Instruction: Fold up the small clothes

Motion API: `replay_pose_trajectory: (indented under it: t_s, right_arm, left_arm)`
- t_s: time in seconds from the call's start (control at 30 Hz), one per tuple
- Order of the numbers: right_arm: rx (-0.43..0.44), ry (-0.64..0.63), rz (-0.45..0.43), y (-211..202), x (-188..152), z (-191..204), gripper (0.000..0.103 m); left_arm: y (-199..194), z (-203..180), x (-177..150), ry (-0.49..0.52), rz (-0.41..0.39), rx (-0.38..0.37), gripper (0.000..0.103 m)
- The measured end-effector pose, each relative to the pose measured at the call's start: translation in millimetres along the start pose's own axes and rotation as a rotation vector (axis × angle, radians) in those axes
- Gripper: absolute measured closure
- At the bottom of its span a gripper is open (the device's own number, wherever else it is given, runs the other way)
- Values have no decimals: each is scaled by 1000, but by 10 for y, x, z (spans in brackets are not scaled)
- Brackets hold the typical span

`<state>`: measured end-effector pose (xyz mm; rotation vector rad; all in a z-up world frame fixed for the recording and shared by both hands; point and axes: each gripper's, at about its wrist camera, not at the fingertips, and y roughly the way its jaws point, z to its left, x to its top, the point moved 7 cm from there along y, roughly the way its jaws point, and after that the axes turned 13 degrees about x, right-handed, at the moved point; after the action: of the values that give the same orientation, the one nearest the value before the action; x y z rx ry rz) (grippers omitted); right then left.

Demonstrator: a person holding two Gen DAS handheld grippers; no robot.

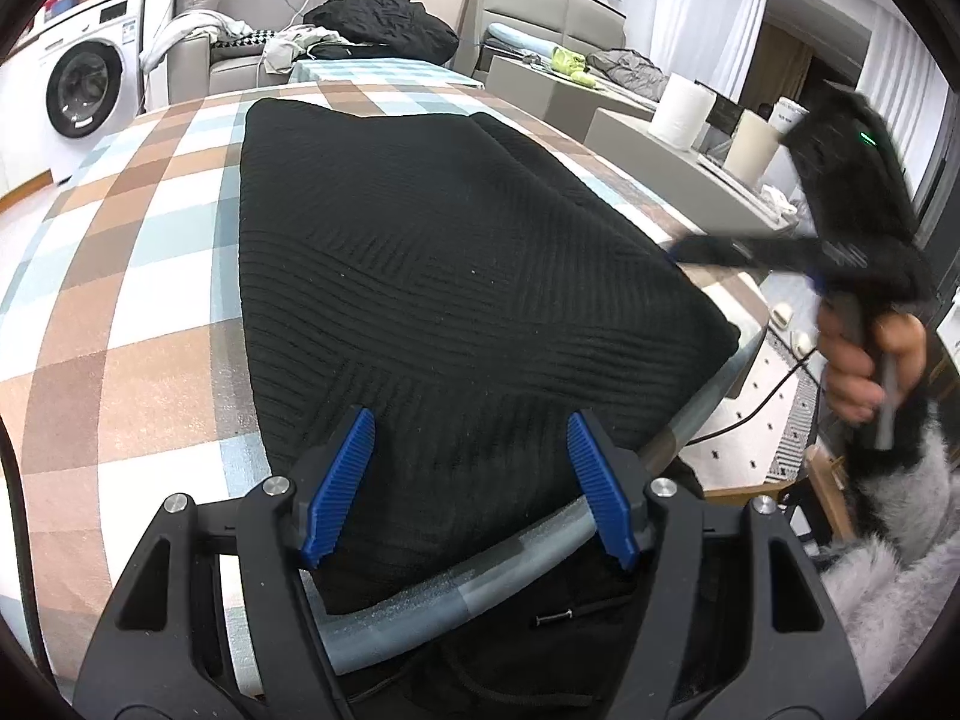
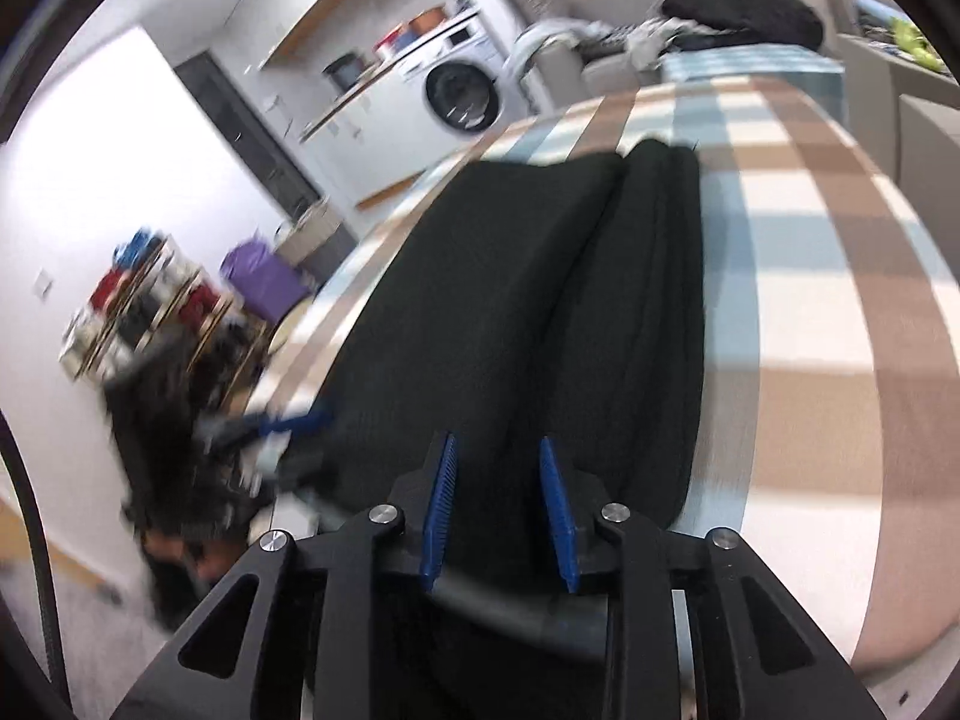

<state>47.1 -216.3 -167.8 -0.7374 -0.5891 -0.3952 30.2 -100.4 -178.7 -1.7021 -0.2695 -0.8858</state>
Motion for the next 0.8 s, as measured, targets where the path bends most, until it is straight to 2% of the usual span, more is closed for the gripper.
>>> replay_pose_trajectory:
  t_s: [0.1,0.17,0.2,0.23,0.27,0.37,0.4,0.47,0.57,0.67,0.8]
  right_arm:
    - [-8,34,16,336,340,-133,73]
    - [-12,52,40,543,455,-198,73]
    - [-40,49,63,673,502,-246,75]
    - [-58,35,77,749,523,-266,88]
    - [-67,18,89,803,540,-266,95]
    - [-52,-10,-6,597,624,-157,96]
    - [-75,-11,-43,471,636,-143,96]
    - [-152,-1,-62,376,612,-225,97]
    - [-208,24,-7,469,549,-394,96]
    - [-164,85,0,459,531,-504,86]
    - [-95,82,4,259,396,-388,75]
  left_arm:
    - [-7,11,13,0,-7,8,38]
    - [-11,19,20,-1,-11,18,38]
    - [-11,27,25,-5,-12,18,38]
    - [-12,30,29,-8,-14,18,38]
    - [-12,41,37,-12,-16,19,38]
    - [-36,77,63,-30,-28,21,38]
    - [-42,87,73,-35,-33,20,38]
    - [-46,67,85,-35,-39,-4,38]
    - [0,35,81,-11,-33,17,38]
    - [3,33,78,-9,-32,23,38]
    - [19,63,85,-35,-28,17,38]
